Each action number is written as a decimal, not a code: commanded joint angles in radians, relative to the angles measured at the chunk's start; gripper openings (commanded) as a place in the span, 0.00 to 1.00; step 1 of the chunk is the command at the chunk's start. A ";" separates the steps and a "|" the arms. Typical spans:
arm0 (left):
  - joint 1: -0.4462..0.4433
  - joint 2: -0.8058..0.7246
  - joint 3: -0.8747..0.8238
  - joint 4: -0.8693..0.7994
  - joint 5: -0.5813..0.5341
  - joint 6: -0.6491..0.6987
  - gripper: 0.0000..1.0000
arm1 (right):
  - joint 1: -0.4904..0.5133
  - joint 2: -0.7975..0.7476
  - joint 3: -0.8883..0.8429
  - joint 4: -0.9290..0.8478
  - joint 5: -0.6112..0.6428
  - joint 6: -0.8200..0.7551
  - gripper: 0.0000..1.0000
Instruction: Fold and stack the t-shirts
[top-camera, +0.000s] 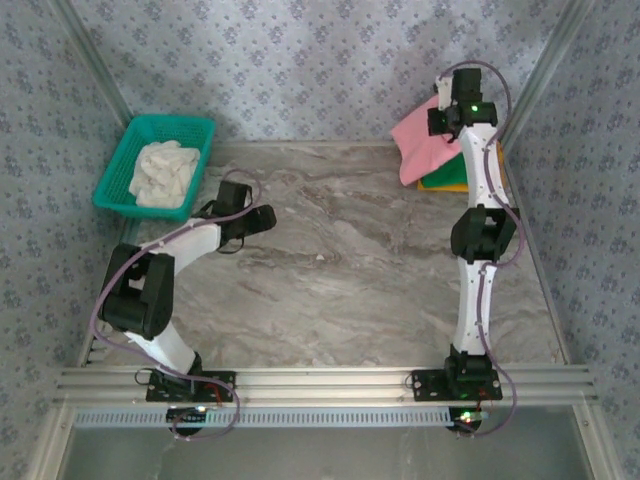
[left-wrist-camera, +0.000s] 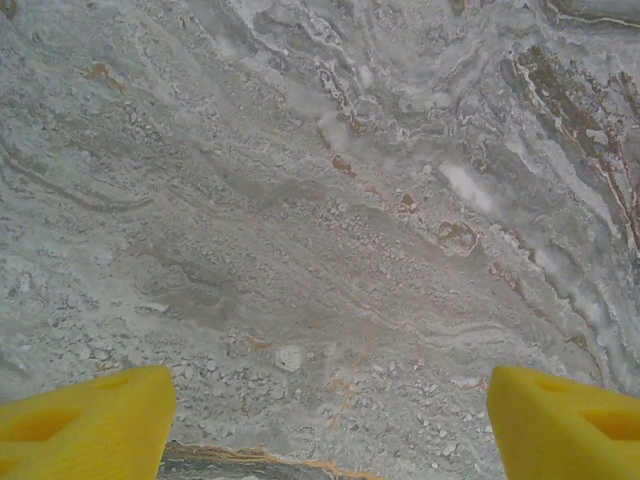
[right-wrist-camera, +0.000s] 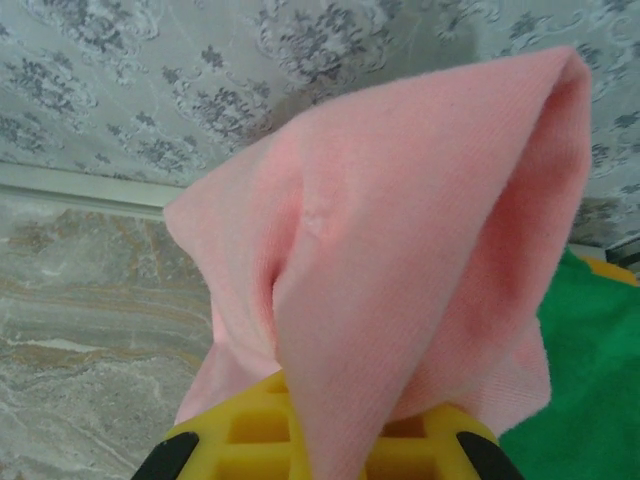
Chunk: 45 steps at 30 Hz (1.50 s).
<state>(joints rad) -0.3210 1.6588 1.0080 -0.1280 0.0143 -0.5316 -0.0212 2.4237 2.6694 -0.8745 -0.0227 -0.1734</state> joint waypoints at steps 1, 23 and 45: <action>-0.004 0.012 0.047 -0.012 0.015 0.012 0.82 | -0.036 -0.063 0.040 0.042 -0.006 -0.006 0.00; 0.071 -0.522 -0.095 -0.110 -0.333 0.073 0.98 | -0.158 -0.019 -0.132 0.170 0.186 0.038 0.94; 0.303 -0.390 -0.754 0.969 -0.334 0.419 0.98 | -0.014 -1.175 -2.238 1.302 0.359 0.250 1.00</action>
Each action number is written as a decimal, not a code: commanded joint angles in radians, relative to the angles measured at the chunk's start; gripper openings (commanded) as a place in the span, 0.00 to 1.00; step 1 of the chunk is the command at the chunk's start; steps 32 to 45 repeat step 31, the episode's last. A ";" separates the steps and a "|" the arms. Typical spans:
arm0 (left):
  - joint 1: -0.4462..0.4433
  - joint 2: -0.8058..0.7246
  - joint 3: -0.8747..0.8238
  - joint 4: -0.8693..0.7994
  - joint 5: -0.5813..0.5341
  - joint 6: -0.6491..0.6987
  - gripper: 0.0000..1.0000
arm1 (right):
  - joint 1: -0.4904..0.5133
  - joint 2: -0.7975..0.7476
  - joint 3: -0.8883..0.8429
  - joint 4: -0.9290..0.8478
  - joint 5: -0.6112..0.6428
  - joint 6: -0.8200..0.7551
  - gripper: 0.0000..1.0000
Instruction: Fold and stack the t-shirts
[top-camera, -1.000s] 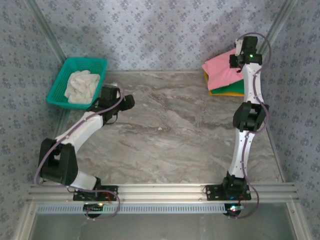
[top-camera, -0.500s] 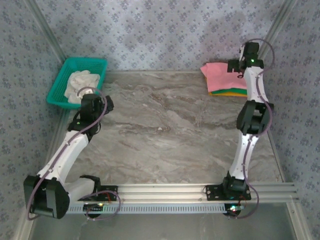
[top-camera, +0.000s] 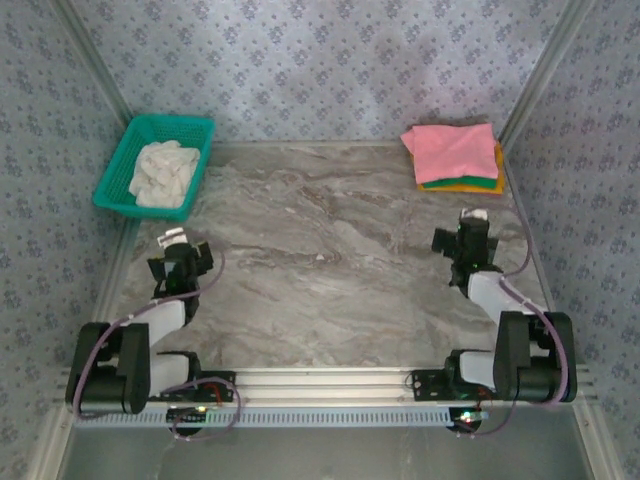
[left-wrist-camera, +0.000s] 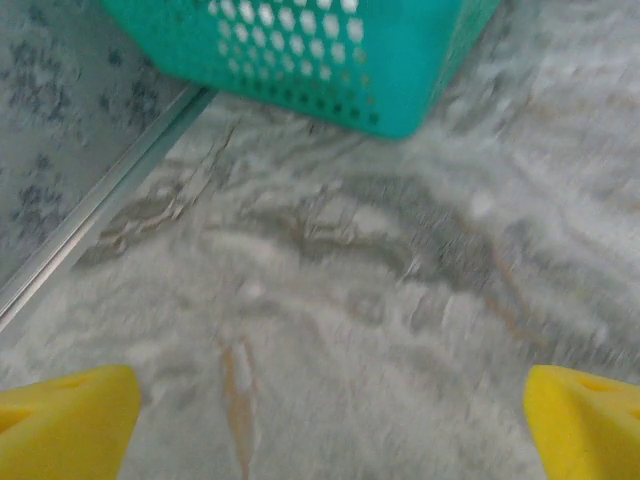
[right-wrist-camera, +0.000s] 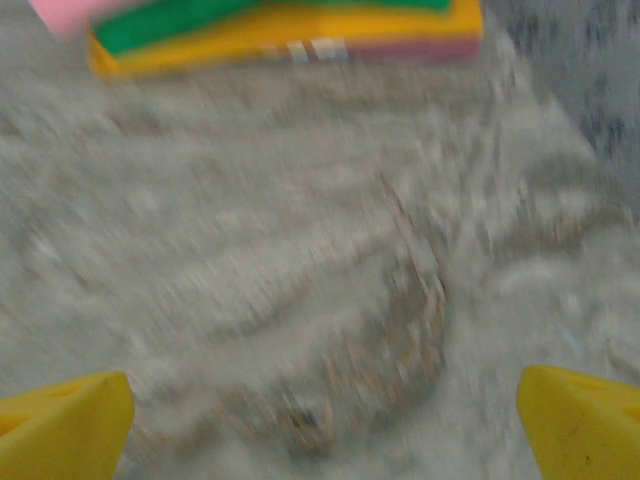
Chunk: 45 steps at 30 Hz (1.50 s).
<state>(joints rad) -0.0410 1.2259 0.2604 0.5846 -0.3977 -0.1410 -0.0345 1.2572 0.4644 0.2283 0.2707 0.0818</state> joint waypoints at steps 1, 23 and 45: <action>0.037 0.076 -0.004 0.294 0.118 0.037 0.98 | -0.004 0.011 -0.065 0.295 0.043 -0.004 1.00; 0.041 0.304 0.134 0.260 0.218 0.084 0.98 | 0.015 0.266 -0.085 0.610 -0.169 -0.094 1.00; 0.023 0.295 0.048 0.418 0.143 0.080 0.98 | 0.011 0.266 -0.083 0.608 -0.181 -0.094 1.00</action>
